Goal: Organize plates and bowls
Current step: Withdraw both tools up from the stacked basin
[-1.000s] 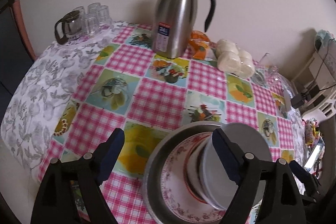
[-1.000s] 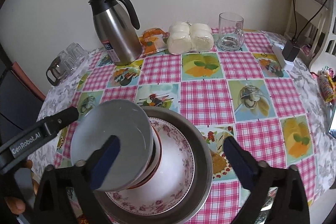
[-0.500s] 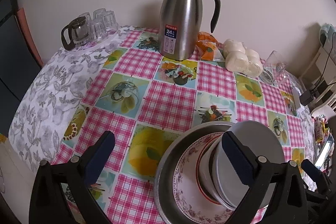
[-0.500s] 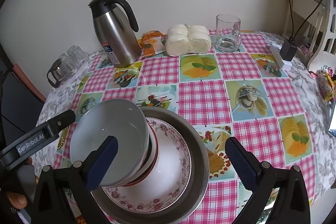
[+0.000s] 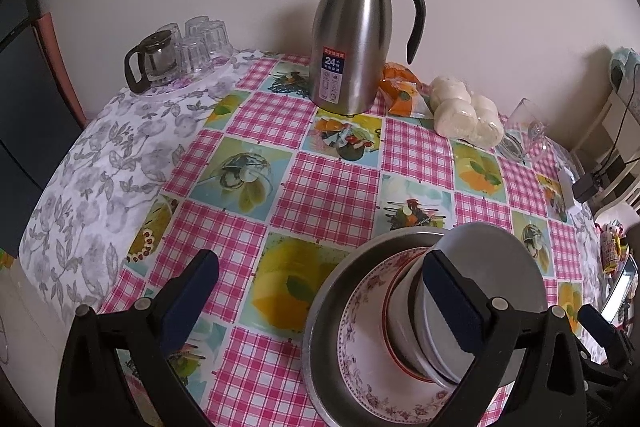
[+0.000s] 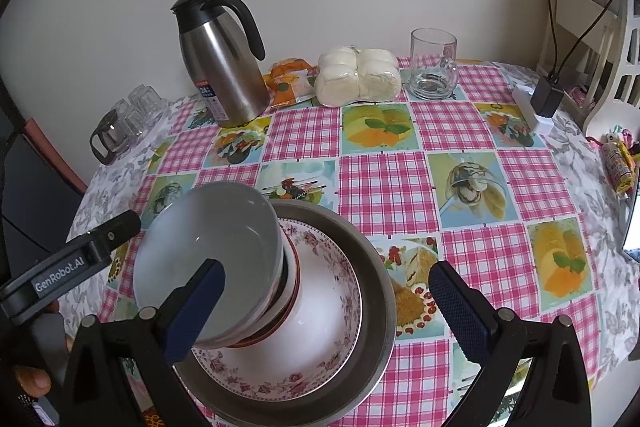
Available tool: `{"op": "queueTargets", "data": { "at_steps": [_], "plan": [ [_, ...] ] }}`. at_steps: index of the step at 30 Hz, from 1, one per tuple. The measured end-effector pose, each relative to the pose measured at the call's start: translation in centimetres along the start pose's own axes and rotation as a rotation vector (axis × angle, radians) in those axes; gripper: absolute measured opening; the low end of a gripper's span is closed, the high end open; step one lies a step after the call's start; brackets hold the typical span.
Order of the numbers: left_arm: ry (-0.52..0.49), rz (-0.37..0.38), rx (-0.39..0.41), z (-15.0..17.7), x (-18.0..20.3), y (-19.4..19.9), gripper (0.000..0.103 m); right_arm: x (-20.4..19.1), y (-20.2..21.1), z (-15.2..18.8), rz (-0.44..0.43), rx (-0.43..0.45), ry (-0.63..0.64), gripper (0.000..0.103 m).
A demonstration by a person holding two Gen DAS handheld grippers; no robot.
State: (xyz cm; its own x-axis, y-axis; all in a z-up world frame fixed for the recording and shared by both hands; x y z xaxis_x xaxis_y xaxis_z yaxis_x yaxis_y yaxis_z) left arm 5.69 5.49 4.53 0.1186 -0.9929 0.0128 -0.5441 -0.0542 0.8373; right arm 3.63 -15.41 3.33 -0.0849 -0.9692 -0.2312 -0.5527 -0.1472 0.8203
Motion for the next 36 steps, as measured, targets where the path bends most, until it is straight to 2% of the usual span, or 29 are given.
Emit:
{"op": "queueTargets", "data": {
  "at_steps": [4,8,14,25,36],
  "plan": [
    [-0.006,0.007,0.013,0.3,0.1,0.3,0.102,0.0,0.2,0.4,0.001,0.003,0.001,0.103],
    [-0.015,-0.028,0.026,0.6,0.3,0.8,0.102,-0.1,0.6,0.9,-0.005,0.009,0.008,0.103],
    [-0.015,-0.031,0.06,1.1,0.2,1.8,0.102,-0.3,1.0,1.6,-0.008,0.016,0.011,0.103],
    [-0.016,-0.009,0.065,3.1,0.1,2.8,0.102,-0.1,1.9,3.3,-0.011,0.031,0.008,0.103],
    [-0.024,-0.012,0.028,6.3,-0.6,3.0,0.102,0.5,1.7,7.1,-0.002,0.01,0.025,0.103]
  ]
}}
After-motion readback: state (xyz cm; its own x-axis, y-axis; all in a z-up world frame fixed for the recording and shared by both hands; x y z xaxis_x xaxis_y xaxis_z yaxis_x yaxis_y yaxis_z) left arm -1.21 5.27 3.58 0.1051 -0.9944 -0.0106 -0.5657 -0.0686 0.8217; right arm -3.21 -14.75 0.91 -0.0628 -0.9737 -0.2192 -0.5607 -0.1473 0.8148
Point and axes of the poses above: each gripper's, at about its wrist camera, not at the fingertips, and y roughly against the way its jaws point, x to its right, z to its underside, the point moved 1 cm from there along -y, roughly the way its jaws point, and after that the axes turned 7 degrees about -y, right-handed, at the moved point
